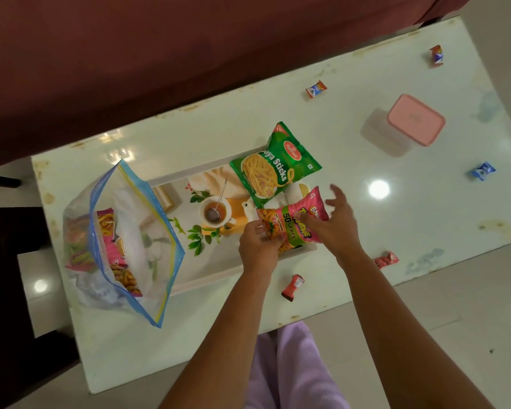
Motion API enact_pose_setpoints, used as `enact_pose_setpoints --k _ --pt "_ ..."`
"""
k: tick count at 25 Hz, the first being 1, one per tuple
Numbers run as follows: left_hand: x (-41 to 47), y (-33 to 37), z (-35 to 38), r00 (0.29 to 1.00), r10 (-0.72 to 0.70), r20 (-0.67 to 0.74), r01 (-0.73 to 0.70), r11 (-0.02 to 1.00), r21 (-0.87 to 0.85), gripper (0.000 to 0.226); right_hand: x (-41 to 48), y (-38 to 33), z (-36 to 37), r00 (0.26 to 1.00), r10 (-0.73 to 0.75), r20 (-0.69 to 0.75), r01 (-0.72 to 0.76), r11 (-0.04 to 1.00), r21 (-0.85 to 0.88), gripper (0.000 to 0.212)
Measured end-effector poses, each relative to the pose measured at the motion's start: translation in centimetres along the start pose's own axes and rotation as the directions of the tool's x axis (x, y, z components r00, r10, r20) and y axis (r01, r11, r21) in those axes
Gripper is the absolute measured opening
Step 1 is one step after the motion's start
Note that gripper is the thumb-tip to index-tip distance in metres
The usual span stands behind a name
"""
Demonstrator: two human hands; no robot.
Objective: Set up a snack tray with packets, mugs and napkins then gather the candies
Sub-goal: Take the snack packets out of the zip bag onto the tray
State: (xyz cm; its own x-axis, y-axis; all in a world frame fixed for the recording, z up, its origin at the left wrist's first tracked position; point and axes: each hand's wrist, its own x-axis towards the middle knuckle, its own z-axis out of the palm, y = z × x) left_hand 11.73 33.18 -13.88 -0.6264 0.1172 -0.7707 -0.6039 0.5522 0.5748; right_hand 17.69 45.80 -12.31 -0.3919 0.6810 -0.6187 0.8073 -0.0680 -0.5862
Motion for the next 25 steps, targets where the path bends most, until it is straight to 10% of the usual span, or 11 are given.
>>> enact_pose_setpoints --k 3,7,11,16,21,25 --pt "-3.5 1.9 -3.2 0.939 0.339 -0.055 -0.309 0.903 0.297 0.043 -1.6 -2.1 1.1 0.957 -0.193 -0.218 0.165 0.976 -0.141 0.075" --pt "-8.0 4.1 -11.1 0.614 0.744 -0.262 -0.339 0.549 0.764 0.037 -3.3 -6.3 4.6 0.912 -0.402 -0.086 0.399 0.916 -0.047 0.056" --pt "-8.5 2.9 -19.7 0.572 0.623 -0.533 -0.049 0.675 0.736 0.039 -6.9 -11.5 9.2 0.826 -0.555 0.096 0.53 0.824 0.2 0.026" --pt "-8.1 1.0 -24.5 0.633 0.516 -0.577 -0.235 0.839 0.491 0.043 -12.7 -16.1 14.9 0.725 -0.549 0.416 0.325 0.805 0.497 0.019" --pt "-8.5 0.1 -25.8 0.591 0.546 -0.594 -0.382 0.838 0.39 0.038 -15.8 -19.0 21.1 0.511 -0.546 0.664 0.709 0.704 0.032 0.029" --pt "-8.1 -0.4 -26.7 0.56 0.526 -0.64 -0.404 0.848 0.343 0.039 -15.2 -19.8 24.8 0.513 -0.276 0.813 0.794 0.511 -0.328 0.024"
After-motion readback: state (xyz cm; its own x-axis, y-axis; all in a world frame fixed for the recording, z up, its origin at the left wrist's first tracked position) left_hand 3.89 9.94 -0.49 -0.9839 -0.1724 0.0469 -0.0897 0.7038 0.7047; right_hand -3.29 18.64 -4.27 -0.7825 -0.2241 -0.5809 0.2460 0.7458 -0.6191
